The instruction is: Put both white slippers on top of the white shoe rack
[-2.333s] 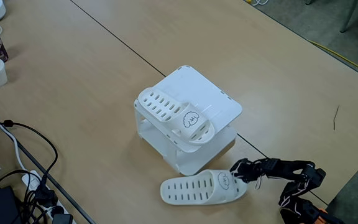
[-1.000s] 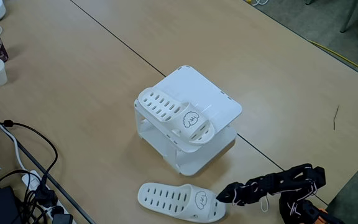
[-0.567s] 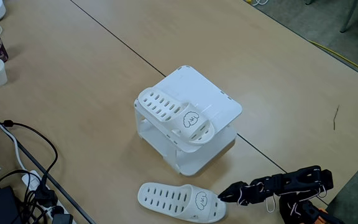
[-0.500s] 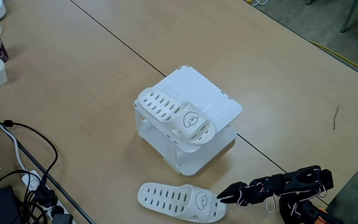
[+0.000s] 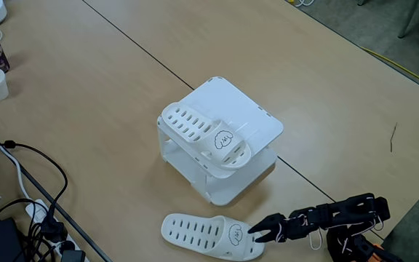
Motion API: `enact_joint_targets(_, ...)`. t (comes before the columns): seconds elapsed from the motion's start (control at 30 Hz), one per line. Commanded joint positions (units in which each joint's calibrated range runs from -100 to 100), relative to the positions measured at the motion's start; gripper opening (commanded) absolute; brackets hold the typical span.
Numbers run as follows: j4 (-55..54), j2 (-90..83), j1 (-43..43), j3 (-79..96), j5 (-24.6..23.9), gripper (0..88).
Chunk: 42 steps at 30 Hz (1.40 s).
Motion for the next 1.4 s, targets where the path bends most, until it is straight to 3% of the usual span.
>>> enact_joint_targets(0.0, -1.11, 1.5, -0.11, -5.34, 0.42, 20.8)
enact_joint_targets(0.2, -2.58, 6.46, 0.05, -7.41, 0.42, 24.5)
enact_joint_targets(0.83, -30.27, 21.19, 0.3, -6.51, 0.42, 24.5)
enact_joint_targets(1.37, -35.88, 22.53, 1.86, 1.34, 0.42, 24.5)
